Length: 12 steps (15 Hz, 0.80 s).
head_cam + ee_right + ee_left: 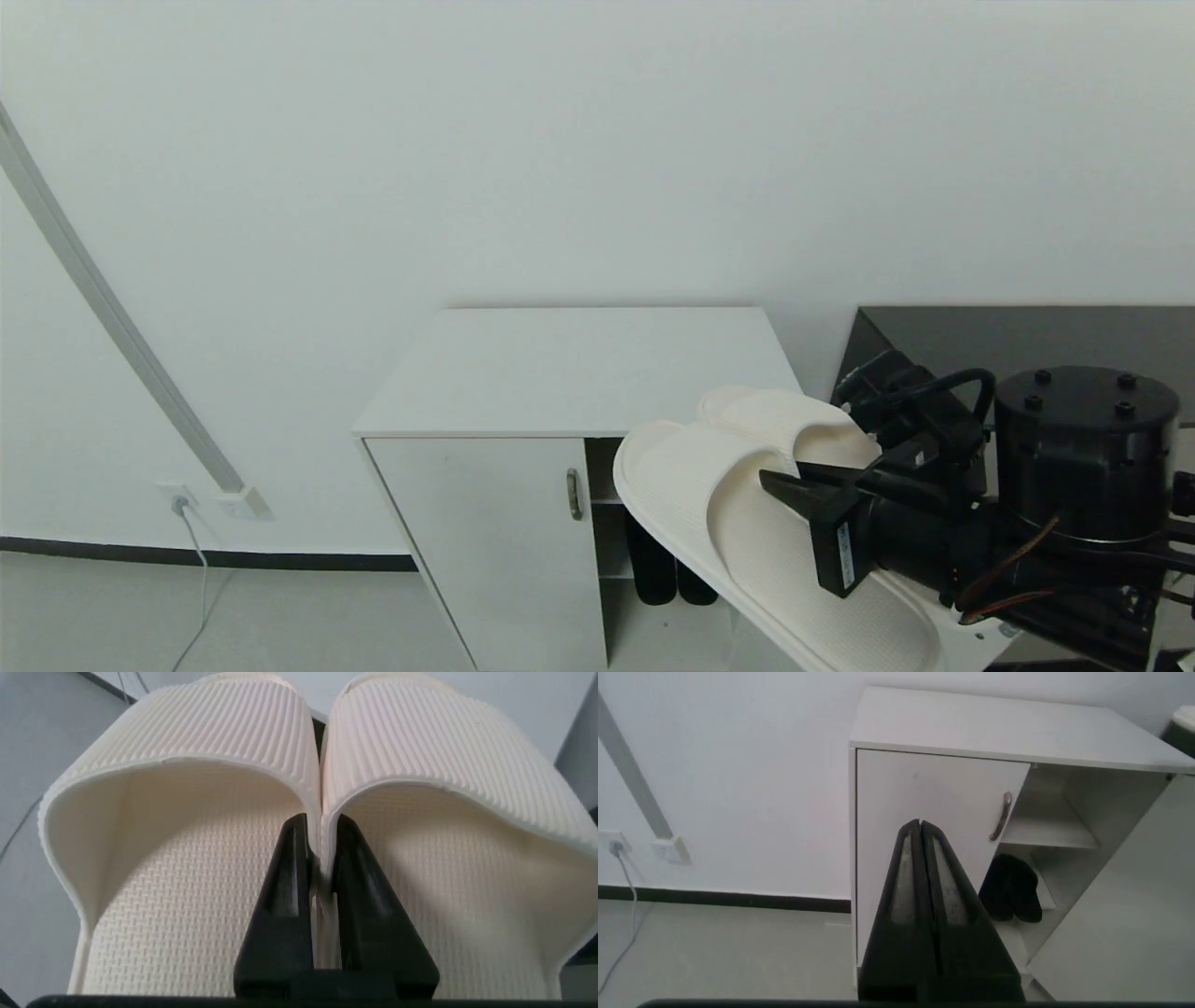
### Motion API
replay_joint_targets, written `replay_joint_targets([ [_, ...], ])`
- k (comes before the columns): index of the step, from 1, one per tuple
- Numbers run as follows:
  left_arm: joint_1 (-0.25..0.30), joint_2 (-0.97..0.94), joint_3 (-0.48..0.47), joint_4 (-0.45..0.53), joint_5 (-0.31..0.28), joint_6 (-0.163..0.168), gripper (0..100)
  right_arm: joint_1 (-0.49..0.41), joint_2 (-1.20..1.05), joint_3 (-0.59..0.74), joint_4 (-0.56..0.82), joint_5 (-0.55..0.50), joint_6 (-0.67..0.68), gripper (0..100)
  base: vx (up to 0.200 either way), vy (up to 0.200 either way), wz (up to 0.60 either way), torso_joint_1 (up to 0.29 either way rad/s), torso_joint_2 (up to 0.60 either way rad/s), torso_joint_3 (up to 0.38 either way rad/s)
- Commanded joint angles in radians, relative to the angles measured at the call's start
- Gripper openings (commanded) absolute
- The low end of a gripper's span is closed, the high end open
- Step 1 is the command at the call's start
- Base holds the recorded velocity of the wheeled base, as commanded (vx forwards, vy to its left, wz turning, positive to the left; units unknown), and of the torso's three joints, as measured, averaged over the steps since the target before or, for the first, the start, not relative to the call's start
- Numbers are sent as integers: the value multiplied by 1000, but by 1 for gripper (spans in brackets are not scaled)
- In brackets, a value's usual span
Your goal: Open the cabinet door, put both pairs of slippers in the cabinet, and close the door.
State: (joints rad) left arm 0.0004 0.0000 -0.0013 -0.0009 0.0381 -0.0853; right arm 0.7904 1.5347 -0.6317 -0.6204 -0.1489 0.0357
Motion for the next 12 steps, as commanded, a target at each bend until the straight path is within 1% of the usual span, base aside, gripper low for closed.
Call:
replay_joint_targets([
  [1,1,0,0,-1,0,-2,0,-3,7,7,-12,-4,1,0,0,0,0,0,0,0],
  [10,1,0,1,-1,0,-1,0,3,18,43,-62,5,-5,0,0,0,0,0,0,0],
  [12,1,0,0,-1,0,-2,0,3,30,43,-64,5,-4,0,0,0,0,-120,281,146],
])
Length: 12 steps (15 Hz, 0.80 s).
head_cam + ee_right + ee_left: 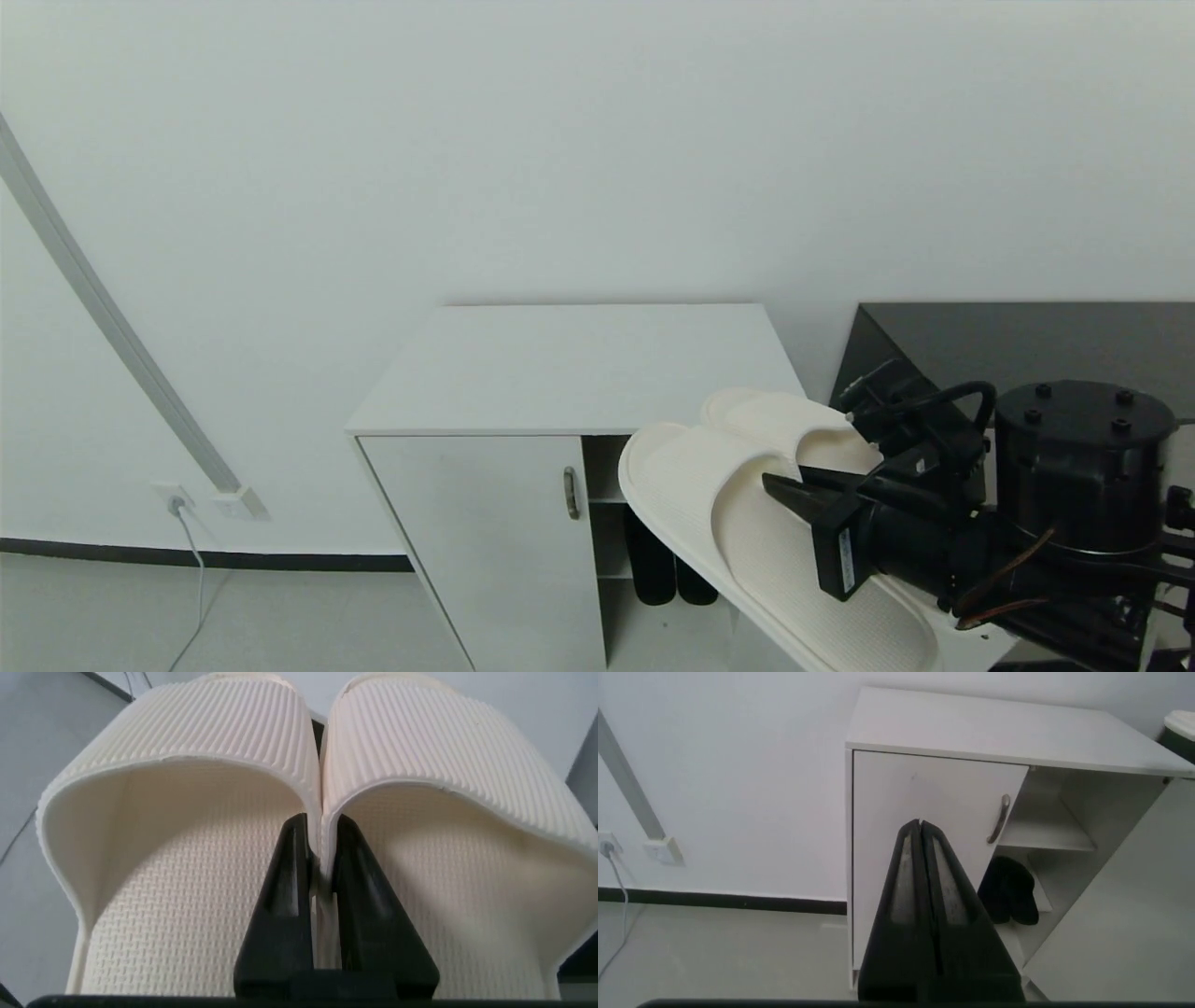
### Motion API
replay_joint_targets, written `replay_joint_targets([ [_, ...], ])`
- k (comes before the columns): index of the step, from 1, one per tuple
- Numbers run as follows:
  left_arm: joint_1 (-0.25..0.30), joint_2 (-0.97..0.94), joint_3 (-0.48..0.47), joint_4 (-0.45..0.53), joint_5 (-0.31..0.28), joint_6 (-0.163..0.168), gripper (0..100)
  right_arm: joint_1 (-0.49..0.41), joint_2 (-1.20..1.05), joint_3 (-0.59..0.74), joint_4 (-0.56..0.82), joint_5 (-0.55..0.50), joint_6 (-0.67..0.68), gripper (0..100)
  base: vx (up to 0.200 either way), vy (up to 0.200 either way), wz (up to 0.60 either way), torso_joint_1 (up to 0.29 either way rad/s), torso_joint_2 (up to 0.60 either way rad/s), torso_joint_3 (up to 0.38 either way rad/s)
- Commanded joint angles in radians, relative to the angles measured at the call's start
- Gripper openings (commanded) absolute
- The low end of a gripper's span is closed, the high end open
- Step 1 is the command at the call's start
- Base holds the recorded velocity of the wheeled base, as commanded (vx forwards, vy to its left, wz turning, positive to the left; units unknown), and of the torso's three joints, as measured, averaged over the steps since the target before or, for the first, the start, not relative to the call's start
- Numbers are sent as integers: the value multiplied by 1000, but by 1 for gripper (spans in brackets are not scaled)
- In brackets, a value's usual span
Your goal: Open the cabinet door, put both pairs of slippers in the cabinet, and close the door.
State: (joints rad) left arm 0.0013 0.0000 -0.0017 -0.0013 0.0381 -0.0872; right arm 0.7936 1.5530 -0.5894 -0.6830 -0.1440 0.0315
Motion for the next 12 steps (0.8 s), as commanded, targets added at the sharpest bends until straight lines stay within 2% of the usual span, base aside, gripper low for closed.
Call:
replay_joint_targets([
  [1,0,0,0,0,0,0,0,-1,13,0,-1,1,-1,0,0,0,0,-149,344,173],
  [7,0,0,0,0,0,0,0,7,18,0,-1,0,2,0,0,0,0,-168,392,219],
  [12,0,0,0,0,0,0,0,9,29,19,-13,1,1,0,0,0,0,-223,552,313],
])
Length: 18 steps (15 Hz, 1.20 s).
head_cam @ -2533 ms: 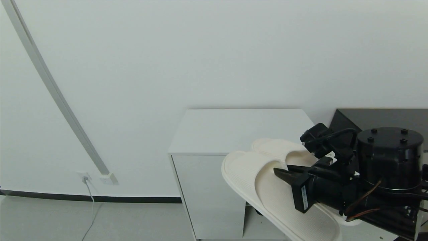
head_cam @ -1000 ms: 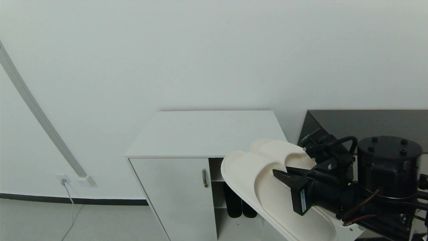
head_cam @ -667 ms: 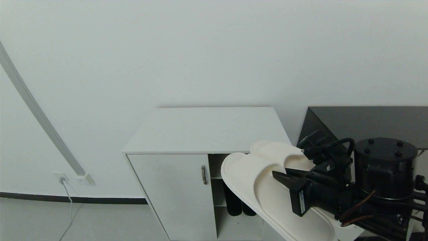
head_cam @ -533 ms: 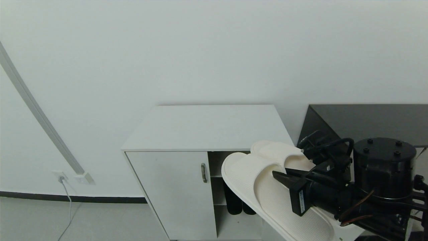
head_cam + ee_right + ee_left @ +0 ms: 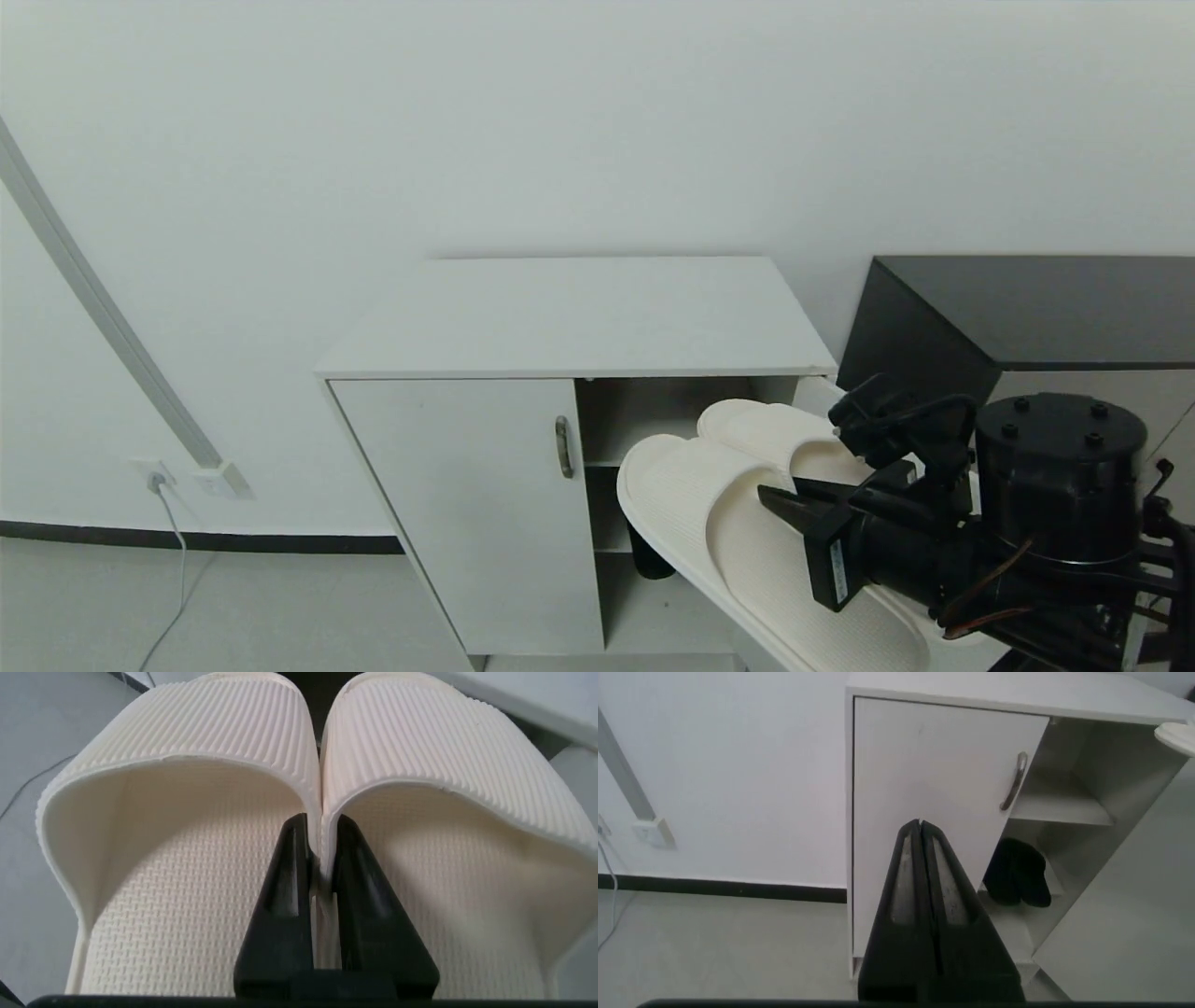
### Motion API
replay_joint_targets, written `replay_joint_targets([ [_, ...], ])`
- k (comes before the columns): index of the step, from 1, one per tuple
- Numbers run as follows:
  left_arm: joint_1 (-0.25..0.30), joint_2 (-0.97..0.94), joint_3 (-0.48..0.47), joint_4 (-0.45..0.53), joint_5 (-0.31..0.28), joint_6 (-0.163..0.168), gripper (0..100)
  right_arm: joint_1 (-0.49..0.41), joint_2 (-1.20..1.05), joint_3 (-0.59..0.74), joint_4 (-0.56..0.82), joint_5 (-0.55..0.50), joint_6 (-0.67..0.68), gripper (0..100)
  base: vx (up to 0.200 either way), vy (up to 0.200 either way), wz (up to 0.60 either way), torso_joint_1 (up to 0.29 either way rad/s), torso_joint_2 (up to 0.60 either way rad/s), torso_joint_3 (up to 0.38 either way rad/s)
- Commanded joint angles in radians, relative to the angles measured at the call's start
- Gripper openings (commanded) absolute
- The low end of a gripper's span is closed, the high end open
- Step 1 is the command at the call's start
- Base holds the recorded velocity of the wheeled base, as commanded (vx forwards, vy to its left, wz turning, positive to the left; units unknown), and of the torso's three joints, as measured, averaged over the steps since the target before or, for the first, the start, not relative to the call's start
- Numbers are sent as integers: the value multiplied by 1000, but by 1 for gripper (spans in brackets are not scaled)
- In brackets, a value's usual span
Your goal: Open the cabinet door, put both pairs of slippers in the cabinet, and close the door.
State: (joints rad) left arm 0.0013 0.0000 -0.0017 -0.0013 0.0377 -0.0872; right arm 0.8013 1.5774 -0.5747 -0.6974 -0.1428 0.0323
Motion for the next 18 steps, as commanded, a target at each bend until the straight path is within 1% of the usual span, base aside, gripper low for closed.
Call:
replay_joint_targets([
  [1,0,0,0,0,1,0,0,3,19,12,-16,0,-2,0,0,0,0,-217,549,325],
  [6,0,0,0,0,1,1,0,3,65,41,-99,-1,-5,0,0,0,0,-206,534,320],
  [12,0,0,0,0,-1,3,0,12,82,44,-103,-3,-6,0,0,0,0,-168,492,321],
  [18,0,0,0,0,-1,3,0,16,87,49,-109,-6,-6,0,0,0,0,-120,470,338],
])
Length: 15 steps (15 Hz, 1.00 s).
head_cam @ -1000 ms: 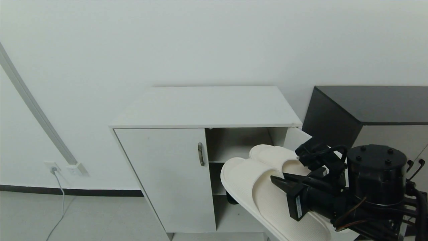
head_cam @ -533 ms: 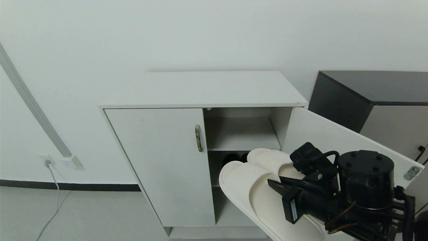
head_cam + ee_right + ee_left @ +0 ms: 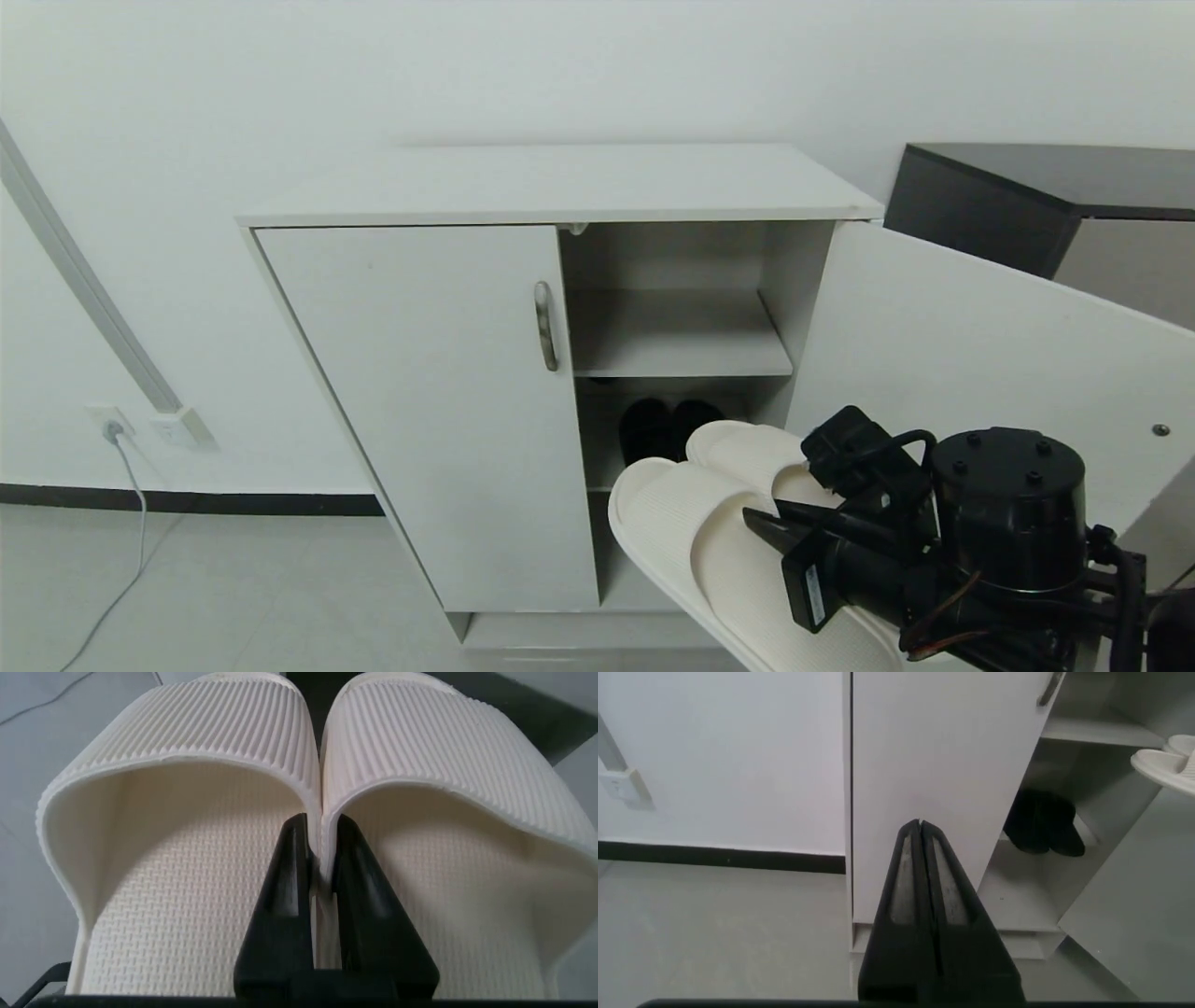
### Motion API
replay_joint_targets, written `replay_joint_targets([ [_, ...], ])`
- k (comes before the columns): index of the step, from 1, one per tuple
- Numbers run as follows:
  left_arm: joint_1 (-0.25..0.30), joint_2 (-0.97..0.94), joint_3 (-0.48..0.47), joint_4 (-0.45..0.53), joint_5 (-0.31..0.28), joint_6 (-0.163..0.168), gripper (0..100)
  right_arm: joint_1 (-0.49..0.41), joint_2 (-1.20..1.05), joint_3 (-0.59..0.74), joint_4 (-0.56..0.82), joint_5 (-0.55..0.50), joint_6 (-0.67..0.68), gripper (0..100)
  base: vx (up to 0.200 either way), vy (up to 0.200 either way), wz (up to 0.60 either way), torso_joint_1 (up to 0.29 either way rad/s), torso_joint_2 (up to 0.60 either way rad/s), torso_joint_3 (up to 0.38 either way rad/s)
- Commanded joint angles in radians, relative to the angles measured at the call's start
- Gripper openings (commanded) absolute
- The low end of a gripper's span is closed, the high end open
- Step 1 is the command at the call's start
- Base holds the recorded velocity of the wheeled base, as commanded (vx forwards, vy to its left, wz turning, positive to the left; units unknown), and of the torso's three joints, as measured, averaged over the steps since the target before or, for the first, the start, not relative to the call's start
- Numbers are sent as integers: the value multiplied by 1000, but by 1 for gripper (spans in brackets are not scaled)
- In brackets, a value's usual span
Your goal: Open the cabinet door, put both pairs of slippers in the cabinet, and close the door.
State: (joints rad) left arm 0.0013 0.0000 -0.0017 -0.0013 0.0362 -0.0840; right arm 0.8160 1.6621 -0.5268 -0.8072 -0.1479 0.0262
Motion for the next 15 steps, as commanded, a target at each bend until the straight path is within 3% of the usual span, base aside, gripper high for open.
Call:
replay_joint_targets([
  [1,0,0,0,0,1,0,0,2,2,2,0,1,0,0,0,0,0,-85,442,349],
  [7,0,0,0,0,1,-2,0,5,-1,8,-12,-2,0,0,0,0,0,-44,417,376],
  [15,0,0,0,0,-1,0,0,32,24,19,-64,-10,-43,0,0,0,0,0,41,36],
])
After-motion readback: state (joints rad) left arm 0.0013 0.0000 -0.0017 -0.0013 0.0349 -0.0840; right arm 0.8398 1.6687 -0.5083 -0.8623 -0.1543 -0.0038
